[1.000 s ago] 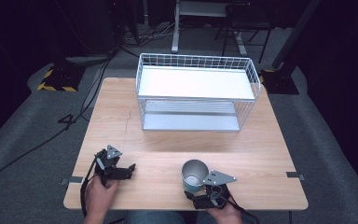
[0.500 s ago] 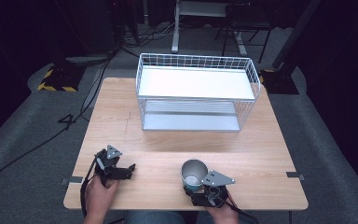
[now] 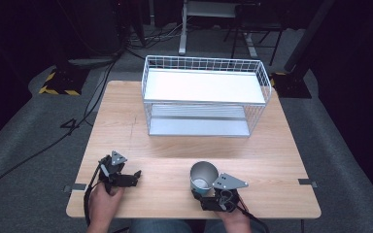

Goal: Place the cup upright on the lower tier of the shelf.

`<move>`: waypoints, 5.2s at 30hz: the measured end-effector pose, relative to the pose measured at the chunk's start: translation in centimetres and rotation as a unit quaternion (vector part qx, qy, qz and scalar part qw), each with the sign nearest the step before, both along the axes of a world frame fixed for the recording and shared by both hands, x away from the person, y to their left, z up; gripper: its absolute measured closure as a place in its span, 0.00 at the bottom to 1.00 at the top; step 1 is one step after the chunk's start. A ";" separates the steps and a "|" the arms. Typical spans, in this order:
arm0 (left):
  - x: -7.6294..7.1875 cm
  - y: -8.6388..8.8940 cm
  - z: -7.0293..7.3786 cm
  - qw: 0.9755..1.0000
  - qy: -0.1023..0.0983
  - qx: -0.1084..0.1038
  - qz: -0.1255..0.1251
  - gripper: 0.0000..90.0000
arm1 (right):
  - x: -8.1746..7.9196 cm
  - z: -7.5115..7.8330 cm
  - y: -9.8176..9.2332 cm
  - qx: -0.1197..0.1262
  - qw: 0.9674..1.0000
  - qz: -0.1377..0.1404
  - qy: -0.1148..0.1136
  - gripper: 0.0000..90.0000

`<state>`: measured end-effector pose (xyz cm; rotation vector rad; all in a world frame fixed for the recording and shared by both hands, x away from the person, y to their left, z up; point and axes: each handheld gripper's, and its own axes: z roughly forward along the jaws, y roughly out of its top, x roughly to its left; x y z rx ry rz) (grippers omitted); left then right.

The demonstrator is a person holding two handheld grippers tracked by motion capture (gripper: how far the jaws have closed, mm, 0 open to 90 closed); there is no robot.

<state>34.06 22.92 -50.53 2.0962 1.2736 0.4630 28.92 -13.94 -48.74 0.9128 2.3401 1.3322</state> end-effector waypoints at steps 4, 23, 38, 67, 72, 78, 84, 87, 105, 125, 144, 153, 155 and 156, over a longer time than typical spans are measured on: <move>0.0 0.0 0.0 1.000 0.000 0.001 0.000 0.05 | 0.8 0.7 0.0 0.007 1.000 -0.002 0.002 0.28; -0.1 0.1 0.0 1.000 0.000 0.003 0.002 0.05 | 6.7 2.7 0.0 0.008 0.999 -0.046 0.000 0.28; 0.0 0.0 0.0 1.000 0.000 0.002 0.003 0.05 | 12.5 3.8 0.4 -0.008 0.995 -0.098 -0.013 0.28; -0.1 0.0 0.0 1.000 0.001 0.001 0.001 0.05 | 21.5 1.7 3.1 -0.020 0.981 -0.192 -0.024 0.28; 0.0 0.0 0.0 1.000 0.000 0.001 0.001 0.05 | 22.7 1.3 3.0 -0.018 0.977 -0.211 -0.026 0.28; 0.0 0.0 0.0 1.000 0.000 0.001 0.001 0.05 | 23.7 1.0 3.2 -0.020 0.974 -0.226 -0.026 0.28; 0.0 0.0 0.0 1.000 0.000 0.001 0.001 0.05 | 24.3 0.2 3.0 -0.017 0.970 -0.243 -0.011 0.28; 0.0 0.0 0.0 1.000 0.000 0.001 0.001 0.05 | 24.3 0.2 2.9 -0.015 0.970 -0.242 -0.010 0.28; 0.0 0.0 0.0 1.000 0.000 0.001 0.001 0.05 | 24.1 0.2 3.2 -0.014 0.973 -0.228 -0.004 0.26; 0.0 0.0 0.0 1.000 0.000 0.001 0.001 0.05 | 20.9 1.8 0.9 0.010 0.978 -0.208 -0.011 0.15; -0.1 0.0 0.0 1.000 0.000 0.001 0.000 0.05 | 14.4 4.8 -4.8 0.018 0.987 -0.157 -0.007 0.17; -0.1 0.0 0.0 1.000 0.000 0.001 0.000 0.05 | 12.1 5.7 -7.4 0.009 0.990 -0.141 -0.006 0.18; -0.1 0.0 0.0 1.000 0.001 0.001 0.000 0.05 | 11.7 5.7 -8.0 0.008 0.991 -0.136 -0.003 0.18; -0.1 0.0 0.0 1.000 0.000 0.001 0.000 0.05 | 11.5 5.7 -8.4 0.006 0.991 -0.131 -0.002 0.18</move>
